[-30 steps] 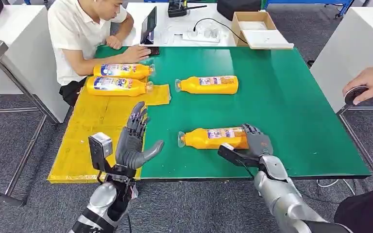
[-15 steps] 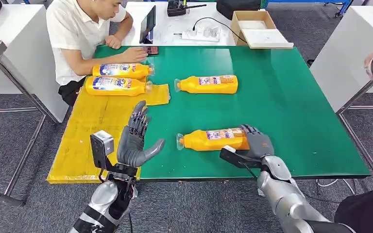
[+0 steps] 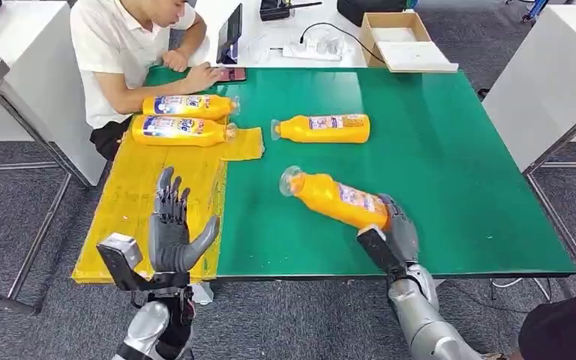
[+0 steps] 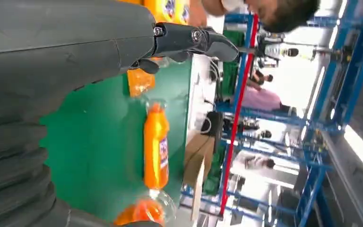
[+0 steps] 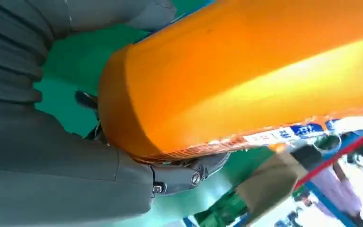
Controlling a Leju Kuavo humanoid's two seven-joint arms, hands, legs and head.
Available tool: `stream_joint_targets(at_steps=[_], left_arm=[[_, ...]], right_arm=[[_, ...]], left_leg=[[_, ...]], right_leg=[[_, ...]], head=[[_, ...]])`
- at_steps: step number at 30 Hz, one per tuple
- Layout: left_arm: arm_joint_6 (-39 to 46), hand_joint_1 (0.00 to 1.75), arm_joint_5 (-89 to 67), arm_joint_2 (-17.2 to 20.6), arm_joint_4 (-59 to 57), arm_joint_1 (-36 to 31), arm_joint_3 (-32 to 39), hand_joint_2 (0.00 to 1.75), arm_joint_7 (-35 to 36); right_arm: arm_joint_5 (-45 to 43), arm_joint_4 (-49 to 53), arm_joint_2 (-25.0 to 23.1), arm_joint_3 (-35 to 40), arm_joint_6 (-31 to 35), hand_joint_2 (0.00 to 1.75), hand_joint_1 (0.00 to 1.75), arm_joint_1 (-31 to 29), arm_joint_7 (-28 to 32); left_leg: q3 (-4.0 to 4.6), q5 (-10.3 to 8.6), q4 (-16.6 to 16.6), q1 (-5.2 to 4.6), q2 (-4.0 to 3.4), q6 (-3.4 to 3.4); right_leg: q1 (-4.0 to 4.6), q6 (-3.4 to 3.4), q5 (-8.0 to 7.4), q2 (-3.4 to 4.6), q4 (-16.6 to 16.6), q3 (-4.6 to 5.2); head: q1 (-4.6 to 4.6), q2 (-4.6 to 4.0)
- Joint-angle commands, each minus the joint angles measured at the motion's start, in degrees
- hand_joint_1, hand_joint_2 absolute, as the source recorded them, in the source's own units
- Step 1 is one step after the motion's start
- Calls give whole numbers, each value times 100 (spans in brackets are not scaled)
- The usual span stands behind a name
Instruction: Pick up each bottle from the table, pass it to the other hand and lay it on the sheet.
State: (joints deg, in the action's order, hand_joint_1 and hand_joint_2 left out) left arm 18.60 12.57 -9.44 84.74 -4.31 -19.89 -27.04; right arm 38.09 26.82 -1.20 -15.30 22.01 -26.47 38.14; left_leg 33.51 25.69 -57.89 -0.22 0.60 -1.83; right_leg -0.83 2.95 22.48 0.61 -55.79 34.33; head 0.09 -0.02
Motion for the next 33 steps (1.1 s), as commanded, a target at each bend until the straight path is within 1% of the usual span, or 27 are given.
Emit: stream_joint_targets(at_steps=[1,4,5,7,9,13,14,15,16,18,19,20,21,23,24,26,27,30,33], left_arm=[[127,0,797,-135,185,332,454,175,460],[100,0,862,-84,167,354,326,175,435],[-100,0,886,-20,172,371,197,175,461],[-544,0,806,102,142,404,-94,175,473],[-579,0,781,86,112,426,-149,175,463],[-997,0,490,182,-140,363,-562,175,552],[-1304,0,734,185,-256,325,-635,175,827],[-1572,0,1037,166,-364,294,-660,175,1026],[-1605,0,1088,149,-471,248,-683,175,1061],[-1604,0,1091,146,-511,223,-683,175,1061],[-1522,0,998,122,-535,189,-671,175,949],[-1436,0,968,85,-576,150,-644,175,942],[-1398,0,1002,58,-622,110,-626,175,984],[-1370,0,1029,36,-627,67,-620,175,987],[-1361,0,1028,27,-608,58,-622,175,975],[-1348,0,952,44,-505,50,-688,175,875],[-1345,0,938,45,-490,48,-697,175,861],[-1345,0,938,45,-490,48,-697,175,861],[-1303,0,802,46,-304,91,-791,175,694]], right_arm=[[-2247,2530,-347,108,110,175,175,794,186],[-2722,3346,-520,221,88,175,175,1181,186],[-2827,3593,-607,364,36,175,175,1345,183],[-2969,3771,-759,646,-121,175,175,1545,186],[-2973,3813,-826,745,-71,175,175,1595,186],[-3061,3539,-878,1403,-426,175,175,1568,186],[-2921,3505,-872,1687,-443,175,175,1564,186],[-2901,3572,-894,1937,-459,175,175,1586,186],[-2887,3593,-960,2144,-407,175,175,1605,186],[-2880,3586,-987,2223,-387,175,175,1604,186],[-2759,3612,-965,2449,-373,175,175,1613,186],[-2747,3601,-986,2662,-477,175,175,1627,186],[-2663,3628,-1012,2924,-483,175,175,1663,186],[-2575,3614,-1063,3314,-413,175,175,1743,186],[-2557,3570,-1085,3443,-430,175,175,1762,186],[-2590,3345,-1052,3839,-421,175,175,1732,186],[-2600,3285,-1061,3869,-419,175,175,1720,186],[-2600,3285,-1061,3869,-419,175,175,1720,186],[-2716,2733,-1134,3950,-539,175,175,1560,186]], left_leg=[[-3,6,2,-3,-9,6],[0,7,3,-5,8,9],[-1,14,-3,0,-2,13],[13,7,2,-2,4,10],[4,12,4,3,-6,15],[7,11,5,1,-14,15],[13,8,5,3,-8,12],[0,12,8,5,-16,18],[7,9,7,7,-13,14],[1,12,7,8,-27,16],[4,11,6,8,-24,15],[11,7,6,8,-17,13],[0,10,9,9,-19,17],[13,6,5,11,-5,13],[1,12,6,11,-7,18],[13,8,5,10,-18,13],[-2,14,7,12,-20,18],[18,4,5,9,-2,11],[2,11,6,11,-10,15]], right_leg=[[-3,-6,5,3,-1,-1],[-7,-8,10,-8,-2,-1],[-1,-13,14,-2,-6,-2],[-5,-9,8,-3,-1,11],[1,-14,10,4,0,7],[1,-12,8,5,-1,18],[3,-8,5,2,3,20],[5,-15,8,6,3,10],[5,-11,6,5,4,15],[6,-13,7,16,1,13],[5,-13,7,9,1,14],[5,-10,6,3,1,20],[6,-15,9,2,3,11],[8,-10,6,-3,3,20],[9,-16,13,-3,2,8],[7,-10,6,8,1,22],[10,-15,12,6,1,8],[5,-7,6,-6,2,25],[8,-12,11,-2,5,9]], head=[[0,0],[0,0],[0,2],[0,2],[0,0],[0,2],[0,2],[0,2],[2,2],[0,0],[2,2],[0,2],[0,2],[2,2],[2,2],[2,2],[2,0],[2,0],[2,2]])
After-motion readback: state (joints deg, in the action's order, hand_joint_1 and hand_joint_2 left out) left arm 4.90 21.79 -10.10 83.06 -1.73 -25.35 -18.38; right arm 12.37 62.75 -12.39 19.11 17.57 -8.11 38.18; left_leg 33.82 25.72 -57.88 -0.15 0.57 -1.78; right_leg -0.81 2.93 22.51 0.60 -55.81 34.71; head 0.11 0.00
